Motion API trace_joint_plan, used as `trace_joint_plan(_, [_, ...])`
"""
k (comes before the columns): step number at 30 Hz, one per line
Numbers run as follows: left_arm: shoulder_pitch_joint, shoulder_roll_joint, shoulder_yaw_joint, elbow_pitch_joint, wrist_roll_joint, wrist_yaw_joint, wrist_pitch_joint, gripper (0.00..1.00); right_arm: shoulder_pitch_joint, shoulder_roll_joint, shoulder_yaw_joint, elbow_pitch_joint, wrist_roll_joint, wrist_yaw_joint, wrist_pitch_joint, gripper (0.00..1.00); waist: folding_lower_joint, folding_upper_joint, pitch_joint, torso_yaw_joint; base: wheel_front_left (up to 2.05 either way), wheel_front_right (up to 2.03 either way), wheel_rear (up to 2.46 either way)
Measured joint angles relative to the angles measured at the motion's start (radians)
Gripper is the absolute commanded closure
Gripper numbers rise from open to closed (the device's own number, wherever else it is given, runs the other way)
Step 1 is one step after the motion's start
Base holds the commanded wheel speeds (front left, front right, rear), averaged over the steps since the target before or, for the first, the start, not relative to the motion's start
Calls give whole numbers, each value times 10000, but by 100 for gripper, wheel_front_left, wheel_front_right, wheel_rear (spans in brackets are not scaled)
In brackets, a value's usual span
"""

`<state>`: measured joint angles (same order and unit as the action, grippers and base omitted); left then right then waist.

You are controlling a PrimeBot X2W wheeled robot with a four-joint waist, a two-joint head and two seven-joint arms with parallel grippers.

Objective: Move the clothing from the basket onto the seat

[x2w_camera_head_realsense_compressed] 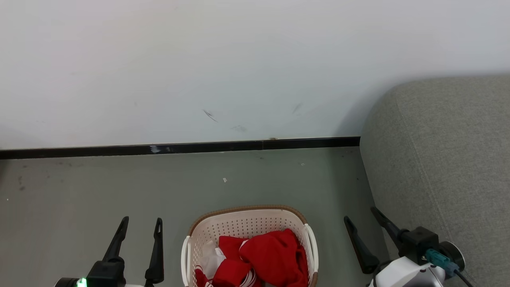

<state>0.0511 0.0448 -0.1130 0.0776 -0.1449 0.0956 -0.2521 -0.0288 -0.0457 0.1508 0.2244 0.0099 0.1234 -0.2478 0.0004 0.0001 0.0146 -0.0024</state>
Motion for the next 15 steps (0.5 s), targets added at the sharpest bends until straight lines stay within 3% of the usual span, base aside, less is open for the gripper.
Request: trace_joint_plan(15, [0,-8,84,52,-132,0,0,0,7,2,-42,-132,263,0,0,0,0,0,127,-48,0,0,0])
